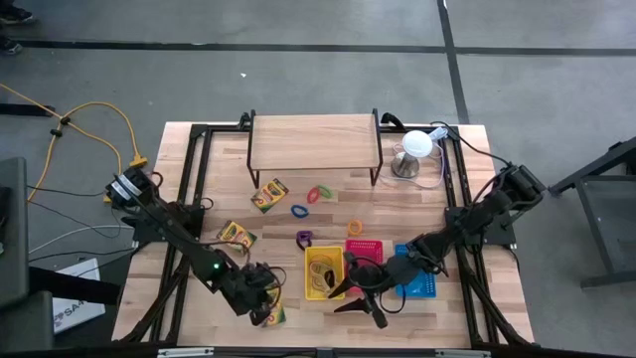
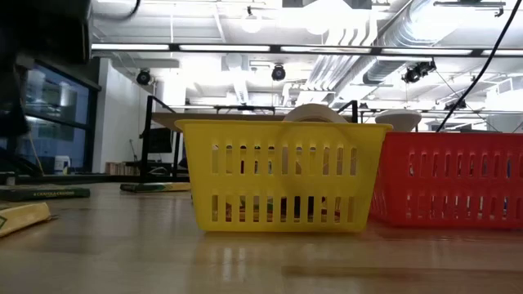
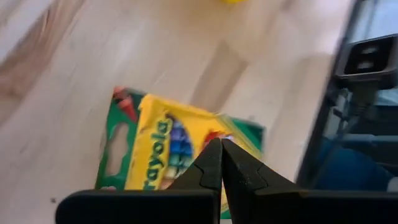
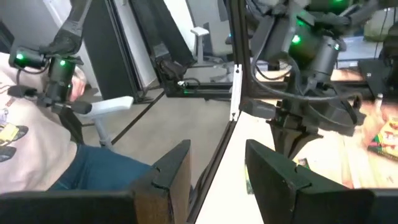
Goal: Pick & Place Office Desk Supplies
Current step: Put the bottom crayon box into the red bin
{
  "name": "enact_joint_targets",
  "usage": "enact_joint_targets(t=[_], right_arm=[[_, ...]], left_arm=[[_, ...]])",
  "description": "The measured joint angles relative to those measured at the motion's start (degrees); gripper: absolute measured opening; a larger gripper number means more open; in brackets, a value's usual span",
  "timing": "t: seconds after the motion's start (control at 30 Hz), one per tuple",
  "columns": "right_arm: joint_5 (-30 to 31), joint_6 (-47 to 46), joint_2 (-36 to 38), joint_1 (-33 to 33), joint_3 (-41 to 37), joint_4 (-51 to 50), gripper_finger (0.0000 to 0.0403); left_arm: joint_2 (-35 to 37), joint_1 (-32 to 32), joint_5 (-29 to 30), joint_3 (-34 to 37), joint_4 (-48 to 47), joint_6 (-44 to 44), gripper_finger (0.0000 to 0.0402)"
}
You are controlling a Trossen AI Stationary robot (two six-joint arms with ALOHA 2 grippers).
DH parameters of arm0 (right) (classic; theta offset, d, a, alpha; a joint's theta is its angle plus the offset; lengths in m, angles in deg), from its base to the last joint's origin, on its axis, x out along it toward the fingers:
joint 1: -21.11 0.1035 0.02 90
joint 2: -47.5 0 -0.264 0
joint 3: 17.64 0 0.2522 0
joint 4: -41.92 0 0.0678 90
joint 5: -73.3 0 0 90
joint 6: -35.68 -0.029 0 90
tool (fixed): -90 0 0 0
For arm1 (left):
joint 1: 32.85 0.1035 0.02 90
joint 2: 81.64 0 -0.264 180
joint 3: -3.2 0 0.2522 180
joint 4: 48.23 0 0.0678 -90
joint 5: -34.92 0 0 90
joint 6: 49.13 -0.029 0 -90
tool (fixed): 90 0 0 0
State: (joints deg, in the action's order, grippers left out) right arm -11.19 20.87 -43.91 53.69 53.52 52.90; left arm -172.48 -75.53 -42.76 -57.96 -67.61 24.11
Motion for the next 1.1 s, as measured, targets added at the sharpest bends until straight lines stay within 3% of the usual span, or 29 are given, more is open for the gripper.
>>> enact_joint_targets(t=[0.33, 0.47, 0.8, 0.97, 1.1], right_arm=[[0.12, 1.57, 0.0, 0.0, 6.06, -8.46, 0.014], [0.24, 0.39, -1.53, -0.35, 6.17, -6.85, 0.014], [-4.03, -4.85, -12.52, -2.72, 6.82, 1.63, 0.014], [-4.77, -2.79, -19.83, -4.11, 13.68, 0.22, 0.0133], [-5.81, 0.21, -24.26, -4.7, 22.69, -10.75, 0.0113]], left_arm=[[7.85, -1.57, -1.55, -0.02, -0.15, -13.48, 0.0], [9.14, -3.73, -4.74, -0.05, -1.89, -18.19, 0.0], [9.37, -7.55, -5.09, -0.09, -13.49, -26.04, 0.0], [9.26, -8.2, -4.86, -0.09, -14.23, -31.29, 0.0], [9.26, -8.14, -4.67, -0.09, -14.21, -31.94, 0.0]])
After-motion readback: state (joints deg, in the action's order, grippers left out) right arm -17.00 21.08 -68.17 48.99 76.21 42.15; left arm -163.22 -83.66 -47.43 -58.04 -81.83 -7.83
